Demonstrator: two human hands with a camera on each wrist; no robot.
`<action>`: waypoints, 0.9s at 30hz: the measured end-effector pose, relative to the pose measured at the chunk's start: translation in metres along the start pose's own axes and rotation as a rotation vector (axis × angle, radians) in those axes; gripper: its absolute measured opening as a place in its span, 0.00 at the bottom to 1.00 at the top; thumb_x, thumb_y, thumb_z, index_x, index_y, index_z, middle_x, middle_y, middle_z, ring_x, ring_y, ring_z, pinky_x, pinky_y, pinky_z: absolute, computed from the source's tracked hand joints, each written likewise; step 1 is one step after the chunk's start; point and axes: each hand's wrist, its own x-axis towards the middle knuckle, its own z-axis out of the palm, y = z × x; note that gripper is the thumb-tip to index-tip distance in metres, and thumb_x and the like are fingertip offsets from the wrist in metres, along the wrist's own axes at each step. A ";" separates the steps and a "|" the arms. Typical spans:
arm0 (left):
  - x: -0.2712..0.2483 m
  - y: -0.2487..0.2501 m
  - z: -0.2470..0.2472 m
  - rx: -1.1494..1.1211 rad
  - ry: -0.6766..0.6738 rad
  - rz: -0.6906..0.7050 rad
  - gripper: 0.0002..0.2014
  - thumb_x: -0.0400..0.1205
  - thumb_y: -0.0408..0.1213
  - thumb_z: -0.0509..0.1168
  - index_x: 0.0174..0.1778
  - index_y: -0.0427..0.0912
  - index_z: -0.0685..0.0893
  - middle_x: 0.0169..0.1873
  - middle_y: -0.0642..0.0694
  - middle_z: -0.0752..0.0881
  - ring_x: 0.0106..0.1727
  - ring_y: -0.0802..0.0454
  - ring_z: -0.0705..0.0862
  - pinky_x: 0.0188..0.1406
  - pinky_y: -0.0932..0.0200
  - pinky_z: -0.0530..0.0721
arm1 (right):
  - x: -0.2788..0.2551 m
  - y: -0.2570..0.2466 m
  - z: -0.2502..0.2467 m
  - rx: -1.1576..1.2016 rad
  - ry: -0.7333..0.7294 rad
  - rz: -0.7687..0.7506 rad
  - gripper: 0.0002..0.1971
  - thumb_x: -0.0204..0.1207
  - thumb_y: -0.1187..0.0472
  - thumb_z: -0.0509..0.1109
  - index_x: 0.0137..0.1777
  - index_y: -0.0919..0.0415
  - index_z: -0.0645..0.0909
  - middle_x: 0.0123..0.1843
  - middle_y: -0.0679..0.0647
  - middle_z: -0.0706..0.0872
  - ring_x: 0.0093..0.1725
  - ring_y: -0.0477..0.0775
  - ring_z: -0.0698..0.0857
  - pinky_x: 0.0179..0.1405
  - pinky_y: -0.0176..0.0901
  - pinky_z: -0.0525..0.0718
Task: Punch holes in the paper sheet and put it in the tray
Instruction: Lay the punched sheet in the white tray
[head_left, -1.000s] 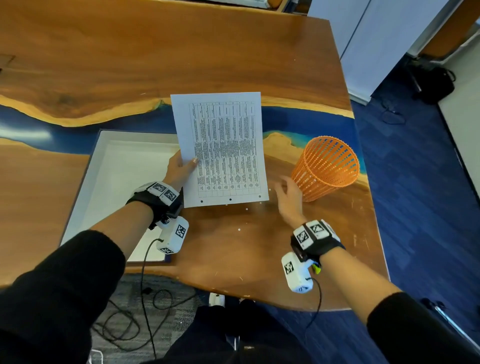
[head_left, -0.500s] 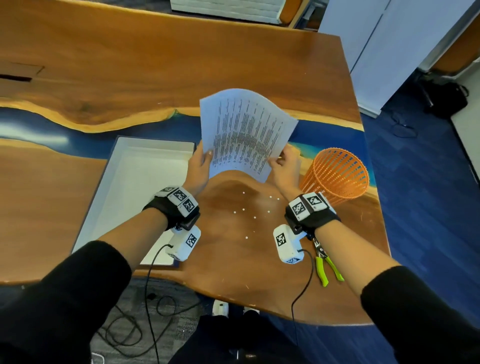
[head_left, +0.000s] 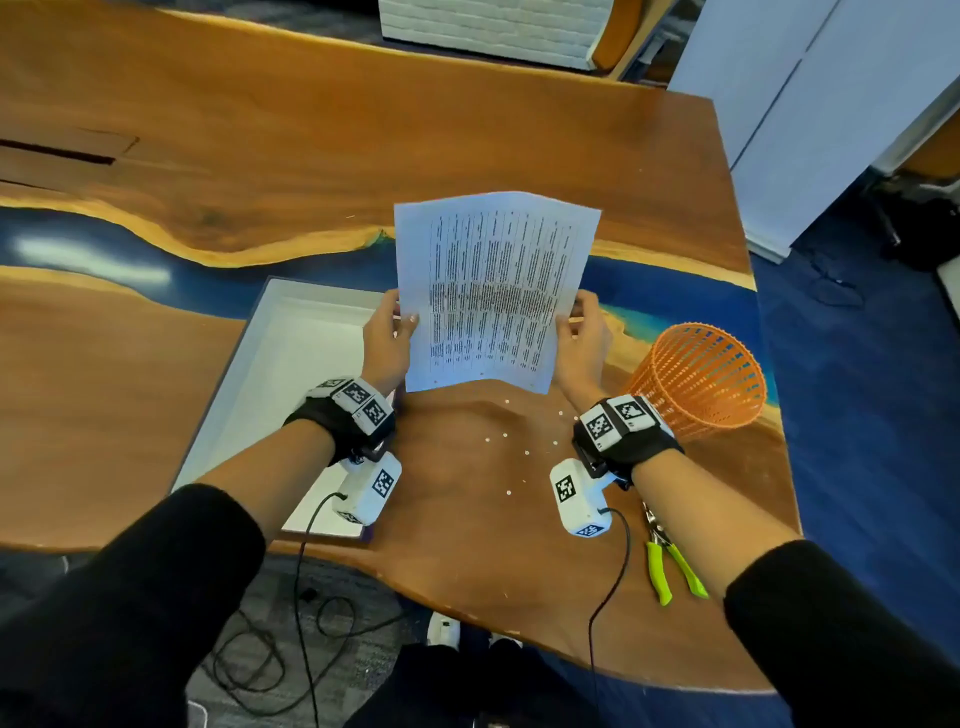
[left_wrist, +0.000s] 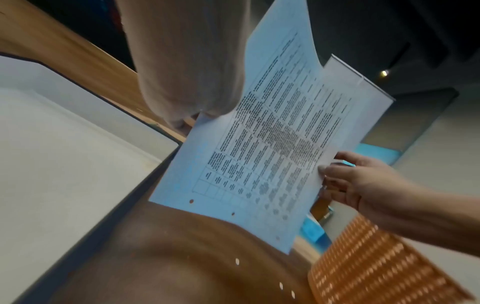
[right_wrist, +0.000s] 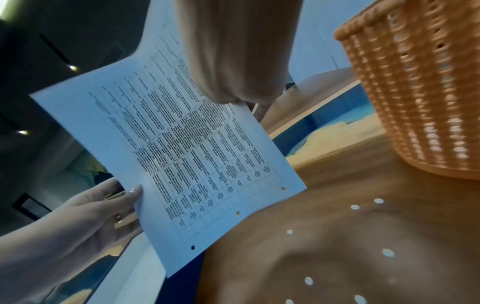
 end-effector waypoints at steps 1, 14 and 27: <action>0.005 0.000 -0.008 -0.007 0.064 -0.021 0.14 0.84 0.28 0.60 0.66 0.30 0.73 0.50 0.42 0.82 0.46 0.48 0.81 0.42 0.61 0.80 | 0.000 -0.011 0.003 0.065 0.012 0.011 0.15 0.78 0.72 0.62 0.64 0.65 0.73 0.42 0.53 0.82 0.36 0.45 0.80 0.34 0.23 0.78; -0.017 -0.072 -0.151 0.375 0.268 -0.291 0.13 0.82 0.22 0.57 0.54 0.29 0.86 0.54 0.29 0.85 0.54 0.31 0.83 0.56 0.45 0.79 | -0.065 -0.033 0.138 0.019 -0.611 0.170 0.09 0.76 0.73 0.66 0.53 0.71 0.84 0.42 0.61 0.86 0.35 0.52 0.82 0.30 0.32 0.80; -0.064 -0.102 -0.179 0.420 0.008 -0.553 0.19 0.85 0.24 0.54 0.73 0.32 0.74 0.74 0.35 0.73 0.73 0.37 0.73 0.70 0.50 0.71 | -0.113 -0.025 0.182 -0.295 -1.164 0.289 0.28 0.80 0.67 0.59 0.80 0.67 0.58 0.67 0.72 0.81 0.24 0.54 0.85 0.37 0.53 0.88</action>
